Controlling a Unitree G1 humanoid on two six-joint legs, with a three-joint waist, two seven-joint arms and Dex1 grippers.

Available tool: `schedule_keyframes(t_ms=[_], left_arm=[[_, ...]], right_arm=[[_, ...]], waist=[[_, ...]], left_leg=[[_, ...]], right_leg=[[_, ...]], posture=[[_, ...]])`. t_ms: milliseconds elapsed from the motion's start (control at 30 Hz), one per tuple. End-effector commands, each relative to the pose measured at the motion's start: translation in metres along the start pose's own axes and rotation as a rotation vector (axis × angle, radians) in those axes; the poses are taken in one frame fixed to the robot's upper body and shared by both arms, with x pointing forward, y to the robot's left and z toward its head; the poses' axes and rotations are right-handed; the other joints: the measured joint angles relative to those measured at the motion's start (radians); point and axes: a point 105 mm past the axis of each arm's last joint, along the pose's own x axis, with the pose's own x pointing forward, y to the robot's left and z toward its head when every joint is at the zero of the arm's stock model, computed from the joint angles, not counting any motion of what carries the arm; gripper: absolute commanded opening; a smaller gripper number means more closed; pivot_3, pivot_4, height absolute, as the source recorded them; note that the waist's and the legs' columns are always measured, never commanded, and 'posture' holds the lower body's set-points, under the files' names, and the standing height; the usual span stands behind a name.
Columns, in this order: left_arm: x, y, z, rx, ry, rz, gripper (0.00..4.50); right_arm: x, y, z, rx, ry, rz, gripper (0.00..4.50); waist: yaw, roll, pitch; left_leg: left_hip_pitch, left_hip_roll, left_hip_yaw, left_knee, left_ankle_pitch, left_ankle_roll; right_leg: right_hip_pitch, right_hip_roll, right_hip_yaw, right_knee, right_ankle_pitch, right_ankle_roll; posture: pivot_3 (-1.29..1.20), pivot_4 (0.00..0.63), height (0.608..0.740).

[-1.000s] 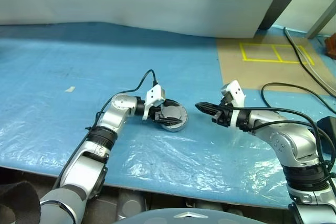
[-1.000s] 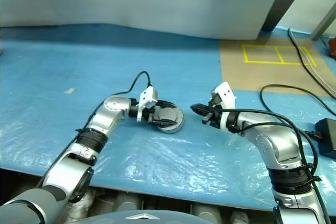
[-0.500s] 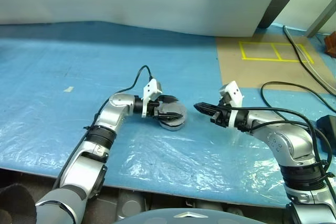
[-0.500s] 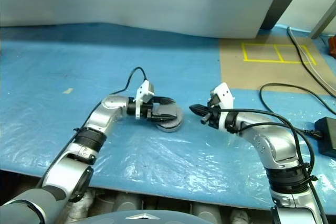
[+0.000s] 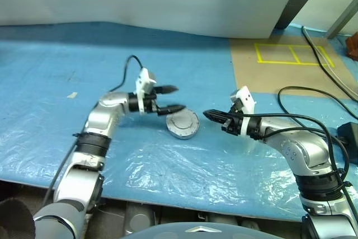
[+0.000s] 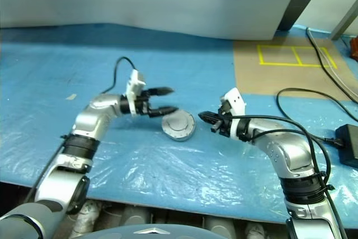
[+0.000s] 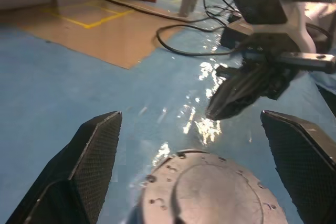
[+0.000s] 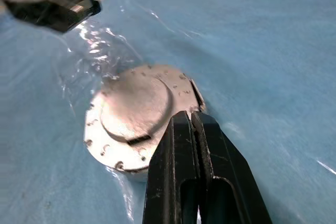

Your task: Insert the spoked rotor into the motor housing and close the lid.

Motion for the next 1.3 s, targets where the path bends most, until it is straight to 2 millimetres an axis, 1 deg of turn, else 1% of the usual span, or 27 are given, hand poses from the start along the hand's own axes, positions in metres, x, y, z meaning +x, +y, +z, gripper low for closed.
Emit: schedule_keyframes(t_ms=[33,100,133,167,233,300,367,433,500,533,567,667,700,767,833,900,967,1033,1100,1167,1300], left_arm=[[-0.031,0.019,0.021,0.033,-0.035,0.115,4.45],[-0.048,0.034,0.024,0.044,-0.027,0.219,4.50],[-0.057,0.038,0.024,0.049,-0.018,0.247,4.50],[-0.066,0.039,0.023,0.054,-0.004,0.268,4.50],[-0.081,0.035,0.018,0.037,0.025,0.273,4.50],[-0.095,0.026,0.009,0.017,0.061,0.267,4.50],[-0.107,0.012,-0.005,0.003,0.110,0.253,4.50],[-0.112,-0.004,-0.015,-0.019,0.147,0.224,4.50],[-0.112,-0.020,-0.024,-0.034,0.175,0.185,4.50],[-0.112,-0.028,-0.029,-0.056,0.183,0.164,4.50],[-0.112,-0.033,-0.032,-0.075,0.187,0.149,4.50],[-0.117,-0.046,-0.055,-0.065,0.288,0.130,4.50],[-0.118,-0.049,-0.060,-0.071,0.303,0.124,4.50],[-0.115,-0.054,-0.064,-0.079,0.309,0.110,4.50],[-0.108,-0.060,-0.068,-0.060,0.321,0.079,4.50],[-0.093,-0.065,-0.067,-0.033,0.304,0.052,4.50],[-0.078,-0.066,-0.061,-0.024,0.259,0.047,4.50],[-0.067,-0.067,-0.056,-0.023,0.225,0.039,4.50],[-0.063,-0.065,-0.056,-0.027,0.216,0.045,4.50],[-0.062,-0.063,-0.059,-0.019,0.223,0.054,4.50],[-0.061,-0.060,-0.053,-0.008,0.204,0.058,4.50]], right_arm=[[0.006,0.021,0.023,-0.079,-0.043,0.129,0.00],[0.010,0.023,0.022,-0.108,-0.013,0.159,0.43],[0.012,0.023,0.022,-0.133,0.001,0.165,0.66],[0.015,0.025,0.022,-0.155,0.009,0.179,0.91],[0.018,0.030,0.022,-0.179,0.023,0.223,1.64],[0.020,0.032,0.022,-0.191,0.027,0.249,2.32],[0.022,0.032,0.021,-0.214,0.032,0.266,2.98],[0.023,0.032,0.019,-0.236,0.035,0.282,3.66],[0.026,0.031,0.018,-0.257,0.031,0.281,4.34],[0.028,0.030,0.018,-0.264,0.027,0.281,4.47],[0.029,0.029,0.017,-0.274,0.025,0.285,4.47],[0.034,0.023,0.012,-0.309,0.038,0.277,4.47],[0.036,0.023,0.010,-0.317,0.050,0.279,4.47],[0.041,0.021,0.003,-0.323,0.085,0.276,4.47],[0.047,0.016,0.000,-0.332,0.101,0.260,4.47],[0.053,0.010,0.002,-0.343,0.095,0.230,4.47],[0.058,0.006,0.003,-0.371,0.101,0.208,4.47],[0.058,0.013,0.003,-0.372,0.098,0.249,4.47],[0.058,0.016,-0.002,-0.367,0.113,0.265,4.47],[0.058,0.013,-0.008,-0.364,0.130,0.256,4.47],[0.057,0.014,-0.010,-0.367,0.129,0.263,4.47]], waist=[[-0.005,0.000,0.000],[-0.006,0.000,0.000],[-0.008,0.000,0.000],[-0.008,0.000,0.000],[-0.010,0.000,0.000],[-0.012,0.000,0.000],[-0.016,0.000,0.000],[-0.020,0.000,0.000],[-0.020,-0.001,0.000],[-0.018,-0.001,0.000],[-0.019,-0.001,0.000],[-0.021,-0.001,0.000],[-0.023,-0.001,0.000],[-0.023,-0.001,0.000],[-0.023,-0.001,0.000],[-0.023,-0.001,0.000],[-0.022,-0.001,0.000],[-0.021,-0.001,0.000],[-0.023,-0.001,0.000],[-0.025,-0.001,0.000],[-0.028,-0.001,0.000]], left_leg=[[0.000,0.000,0.000,0.000,0.000,0.000],[0.000,0.000,0.000,-0.001,0.000,0.000],[0.000,0.000,0.000,-0.001,0.000,0.000],[-0.001,0.000,0.000,0.000,0.000,0.000],[-0.002,0.000,-0.001,-0.001,0.000,0.000],[-0.002,0.000,-0.001,-0.001,0.000,0.000],[-0.002,0.000,-0.001,-0.001,0.000,0.000],[-0.004,0.001,-0.001,-0.001,0.000,0.000],[-0.006,0.002,-0.001,-0.001,0.000,0.000],[-0.006,0.002,-0.001,-0.001,0.000,0.000],[-0.006,0.002,-0.001,0.000,0.000,0.000],[-0.006,0.002,-0.001,0.002,0.000,0.000],[-0.005,0.002,-0.001,0.003,0.000,0.000],[-0.004,0.002,0.000,0.003,0.000,0.000],[-0.003,0.002,0.000,0.004,0.000,0.000],[-0.003,0.002,0.000,0.004,0.000,0.000],[-0.004,0.002,0.000,0.005,0.000,0.000],[-0.005,0.002,0.000,0.006,0.000,0.000],[-0.005,0.002,0.000,0.006,0.000,0.000],[-0.005,0.002,0.000,0.006,0.000,0.000],[-0.003,0.002,0.000,0.006,0.000,0.000]], right_leg=[[0.000,0.000,0.000,0.000,0.000,0.000],[0.000,0.000,0.000,0.000,0.000,0.000],[0.000,0.000,0.000,0.000,0.000,0.000],[0.000,0.000,0.000,0.000,0.001,0.001],[0.000,0.000,-0.001,0.000,0.001,0.002],[0.000,0.000,-0.001,0.000,0.002,0.003],[-0.001,0.000,-0.002,0.000,0.002,0.003],[-0.002,0.000,-0.002,0.000,0.001,0.002],[-0.003,0.001,-0.004,0.000,0.001,0.001],[-0.003,0.000,-0.004,0.000,0.000,0.000],[-0.003,0.000,-0.004,0.001,0.000,0.000],[-0.003,0.000,-0.003,0.001,0.000,0.000],[-0.003,0.000,-0.003,0.001,0.000,-0.001],[-0.003,0.000,-0.002,0.002,0.001,-0.002],[-0.003,0.000,-0.002,0.003,0.001,-0.002],[-0.003,0.000,-0.002,0.003,0.001,-0.002],[-0.003,0.000,-0.002,0.003,0.001,-0.002],[-0.003,0.000,-0.002,0.004,0.001,-0.002],[-0.003,0.000,-0.002,0.004,0.001,-0.002],[-0.003,0.000,-0.002,0.004,0.001,-0.002],[-0.003,0.000,-0.002,0.005,0.001,-0.002]], posture=[[0.00,0.150,0.740],[0.00,0.150,0.740],[0.00,0.150,0.740],[0.00,0.150,0.740],[0.00,0.150,0.740],[0.00,0.150,0.740],[0.00,0.150,0.740],[0.00,0.150,0.740],[0.00,0.150,0.740],[0.00,0.150,0.740],[0.00,0.150,0.740],[0.00,0.150,0.740],[0.00,0.150,0.740],[0.00,0.150,0.740],[0.00,0.150,0.740],[0.00,0.150,0.740],[0.00,0.150,0.740],[0.00,0.150,0.740],[0.00,0.150,0.740],[0.00,0.150,0.740],[0.00,0.150,0.740]])
